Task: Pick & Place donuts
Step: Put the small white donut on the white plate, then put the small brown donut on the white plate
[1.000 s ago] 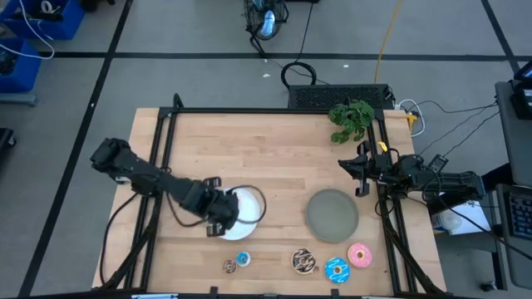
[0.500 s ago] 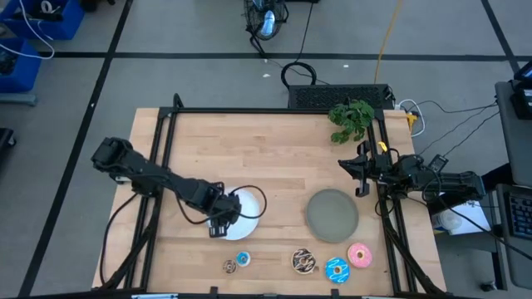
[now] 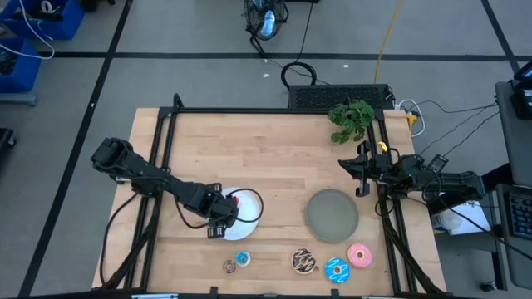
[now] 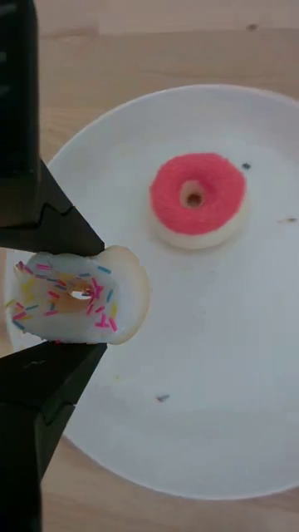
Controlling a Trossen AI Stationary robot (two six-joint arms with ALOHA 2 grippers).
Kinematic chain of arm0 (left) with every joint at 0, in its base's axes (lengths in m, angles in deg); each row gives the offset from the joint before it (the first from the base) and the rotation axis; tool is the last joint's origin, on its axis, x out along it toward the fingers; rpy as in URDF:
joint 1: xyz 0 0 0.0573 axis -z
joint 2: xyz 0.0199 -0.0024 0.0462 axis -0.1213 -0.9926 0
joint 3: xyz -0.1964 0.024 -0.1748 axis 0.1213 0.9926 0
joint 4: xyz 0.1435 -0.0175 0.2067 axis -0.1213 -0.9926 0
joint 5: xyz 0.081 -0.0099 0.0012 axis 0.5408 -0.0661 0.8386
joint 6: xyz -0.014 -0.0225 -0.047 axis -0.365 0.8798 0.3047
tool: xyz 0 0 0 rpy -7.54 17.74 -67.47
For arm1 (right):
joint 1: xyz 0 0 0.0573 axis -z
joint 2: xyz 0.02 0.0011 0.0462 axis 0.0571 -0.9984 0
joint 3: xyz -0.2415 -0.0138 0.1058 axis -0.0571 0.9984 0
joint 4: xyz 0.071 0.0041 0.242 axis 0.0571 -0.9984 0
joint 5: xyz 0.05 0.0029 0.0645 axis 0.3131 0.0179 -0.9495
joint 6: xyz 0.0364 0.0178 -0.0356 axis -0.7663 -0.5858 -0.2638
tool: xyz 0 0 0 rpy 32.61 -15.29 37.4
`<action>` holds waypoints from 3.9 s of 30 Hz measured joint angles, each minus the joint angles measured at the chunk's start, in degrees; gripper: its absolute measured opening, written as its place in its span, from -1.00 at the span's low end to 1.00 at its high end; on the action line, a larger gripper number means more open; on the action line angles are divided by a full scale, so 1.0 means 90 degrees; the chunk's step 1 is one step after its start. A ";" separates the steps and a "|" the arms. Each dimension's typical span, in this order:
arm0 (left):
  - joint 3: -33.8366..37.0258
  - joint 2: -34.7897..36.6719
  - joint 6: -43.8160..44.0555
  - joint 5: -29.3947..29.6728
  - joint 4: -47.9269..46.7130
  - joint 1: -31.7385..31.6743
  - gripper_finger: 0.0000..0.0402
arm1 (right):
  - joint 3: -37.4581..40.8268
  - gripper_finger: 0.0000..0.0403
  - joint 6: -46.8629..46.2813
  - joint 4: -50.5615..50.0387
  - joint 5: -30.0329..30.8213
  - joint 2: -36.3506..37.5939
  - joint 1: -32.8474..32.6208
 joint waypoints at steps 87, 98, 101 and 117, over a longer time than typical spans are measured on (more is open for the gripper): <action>-0.3626 -0.1978 0.0392 -0.1795 -0.1198 0.1038 -0.97 | -0.0002 -1.00 0.0024 0.0029 0.0002 -0.0024 0.0000; -0.6272 -0.3449 -0.0338 -0.0970 -0.2831 0.1510 -0.98 | -0.0002 -1.00 -0.0045 0.0027 0.0002 -0.0024 0.0000; -0.6435 -0.3564 -0.0062 -0.0712 -0.3063 0.1602 -0.95 | -0.0001 -1.00 -0.0046 0.0021 -0.0007 -0.0024 0.0000; -0.6040 -0.3572 0.0731 -0.0601 -0.3311 0.1892 -0.89 | -0.0001 -1.00 -0.0049 0.0002 -0.0017 -0.0024 -0.0005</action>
